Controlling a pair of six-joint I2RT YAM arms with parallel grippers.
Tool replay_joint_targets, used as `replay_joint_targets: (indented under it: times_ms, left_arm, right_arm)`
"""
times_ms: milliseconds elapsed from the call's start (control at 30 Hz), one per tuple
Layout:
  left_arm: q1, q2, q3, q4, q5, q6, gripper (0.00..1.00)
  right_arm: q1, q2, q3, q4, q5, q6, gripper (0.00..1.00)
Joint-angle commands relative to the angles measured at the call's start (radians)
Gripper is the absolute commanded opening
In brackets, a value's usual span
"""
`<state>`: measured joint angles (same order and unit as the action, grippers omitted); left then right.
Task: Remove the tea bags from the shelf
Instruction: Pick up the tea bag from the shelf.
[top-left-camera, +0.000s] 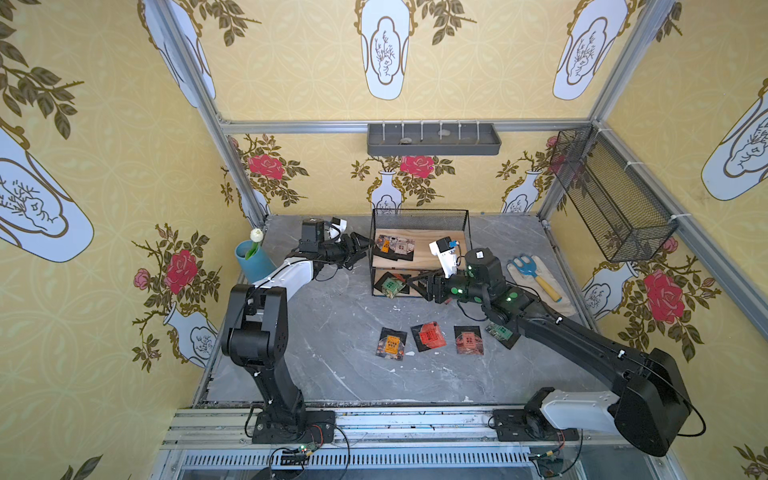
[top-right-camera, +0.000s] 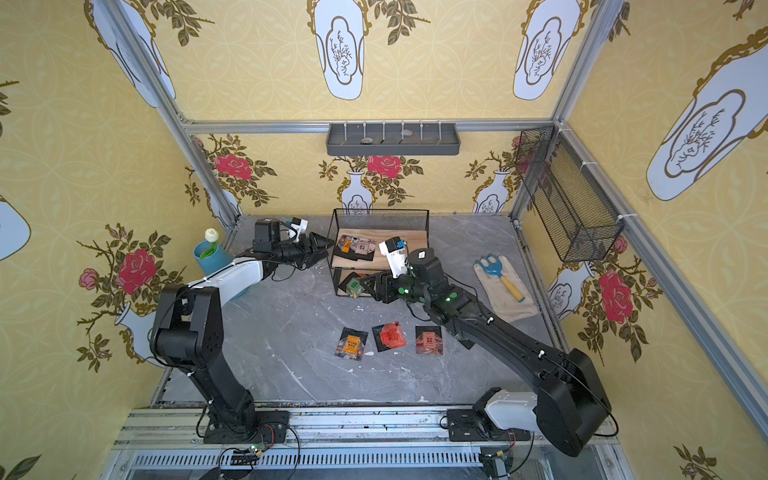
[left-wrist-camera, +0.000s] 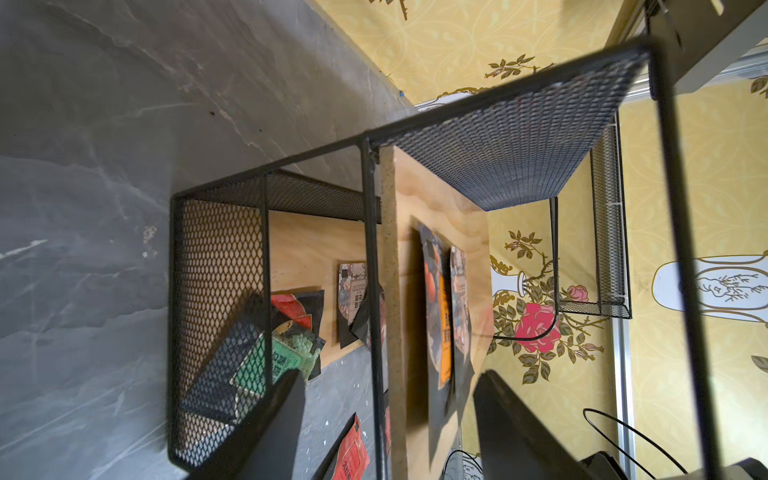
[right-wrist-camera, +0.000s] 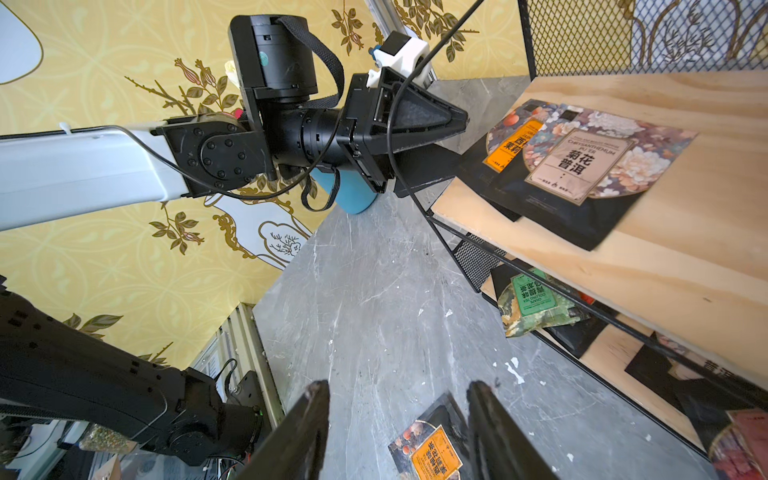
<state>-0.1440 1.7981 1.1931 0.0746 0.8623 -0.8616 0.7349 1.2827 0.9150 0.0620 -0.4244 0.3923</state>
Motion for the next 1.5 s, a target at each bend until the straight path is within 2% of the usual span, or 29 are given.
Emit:
replay_joint_targets:
  times_ms: [0, 233, 633, 767, 900, 1233, 1267, 1333, 1467]
  left_arm:
    - [-0.007, 0.016, 0.007, 0.024, 0.012, 0.012, 0.71]
    - [-0.027, 0.039, 0.041, -0.018, 0.012, 0.036, 0.72]
    - [-0.040, 0.069, 0.066, -0.089, -0.020, 0.076, 0.68]
    - [-0.039, 0.060, 0.061, -0.093, -0.023, 0.079, 0.63]
    - [-0.036, 0.040, 0.060, -0.105, -0.025, 0.088, 0.51]
    - [-0.023, 0.002, 0.041, -0.124, -0.029, 0.101, 0.37]
    - [-0.023, 0.001, 0.040, -0.123, -0.030, 0.101, 0.39]
    - [-0.022, 0.002, 0.042, -0.118, -0.022, 0.095, 0.55]
    - [-0.029, -0.006, 0.049, -0.112, -0.022, 0.097, 0.66]
  right_arm:
    - [-0.003, -0.007, -0.008, 0.053, -0.014, 0.006, 0.57]
    - [-0.008, -0.013, -0.017, 0.053, -0.020, 0.008, 0.56]
    - [-0.012, -0.026, -0.028, 0.064, -0.028, 0.013, 0.56]
    - [-0.016, -0.028, -0.031, 0.071, -0.030, 0.015, 0.56]
    - [-0.019, -0.028, -0.032, 0.076, -0.033, 0.020, 0.56]
    - [-0.024, -0.046, -0.046, 0.086, -0.032, 0.024, 0.56]
    - [-0.026, -0.046, -0.047, 0.085, -0.032, 0.024, 0.56]
    - [-0.027, -0.046, -0.047, 0.088, -0.034, 0.023, 0.56]
    - [-0.027, -0.039, -0.045, 0.091, -0.045, 0.024, 0.56]
